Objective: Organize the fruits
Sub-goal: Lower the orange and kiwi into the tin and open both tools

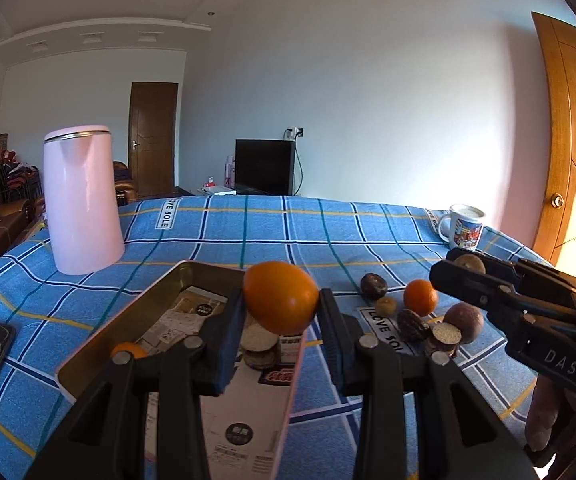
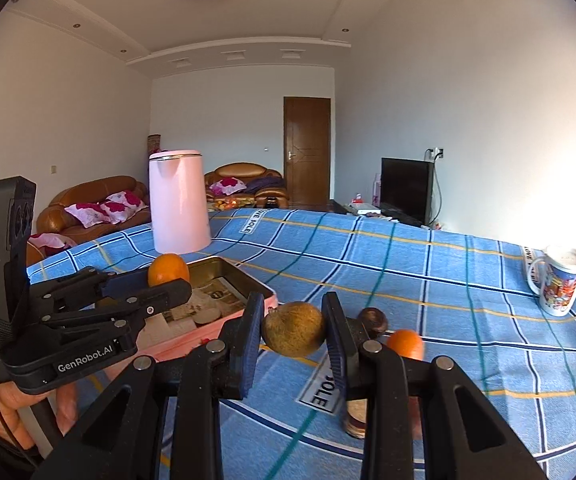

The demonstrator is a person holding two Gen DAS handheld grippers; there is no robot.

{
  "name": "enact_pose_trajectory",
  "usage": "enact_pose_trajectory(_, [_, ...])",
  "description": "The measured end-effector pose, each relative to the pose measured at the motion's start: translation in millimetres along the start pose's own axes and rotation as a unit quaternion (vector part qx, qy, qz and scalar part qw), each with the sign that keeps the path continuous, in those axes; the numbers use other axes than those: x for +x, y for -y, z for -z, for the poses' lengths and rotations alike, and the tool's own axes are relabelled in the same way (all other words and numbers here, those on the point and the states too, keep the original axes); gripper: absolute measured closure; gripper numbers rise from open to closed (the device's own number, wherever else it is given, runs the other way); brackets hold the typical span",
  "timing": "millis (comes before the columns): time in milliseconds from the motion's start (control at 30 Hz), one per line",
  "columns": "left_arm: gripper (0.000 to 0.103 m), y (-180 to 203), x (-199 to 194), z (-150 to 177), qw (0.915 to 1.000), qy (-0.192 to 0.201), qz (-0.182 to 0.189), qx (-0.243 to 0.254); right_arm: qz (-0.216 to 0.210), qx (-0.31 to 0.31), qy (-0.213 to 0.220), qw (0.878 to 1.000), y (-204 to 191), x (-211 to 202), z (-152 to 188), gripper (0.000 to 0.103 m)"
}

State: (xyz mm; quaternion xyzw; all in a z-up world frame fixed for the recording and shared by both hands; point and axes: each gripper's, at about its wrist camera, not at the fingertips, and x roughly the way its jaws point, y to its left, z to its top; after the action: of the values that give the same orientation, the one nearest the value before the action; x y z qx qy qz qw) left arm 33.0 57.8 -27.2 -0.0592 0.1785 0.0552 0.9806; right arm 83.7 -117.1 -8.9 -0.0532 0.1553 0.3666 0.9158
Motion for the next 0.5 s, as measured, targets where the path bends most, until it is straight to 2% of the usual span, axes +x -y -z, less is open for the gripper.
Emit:
enact_pose_trajectory(200, [0.065, -32, -2, 4, 0.9992, -0.01, -0.03, -0.026, -0.043, -0.011, -0.03, 0.999, -30, 39, -11, 0.071])
enact_pose_trajectory(500, [0.065, -69, -1, 13, 0.9961, -0.024, -0.062, -0.058, -0.072, -0.025, -0.074, 0.994, -65, 84, -14, 0.071])
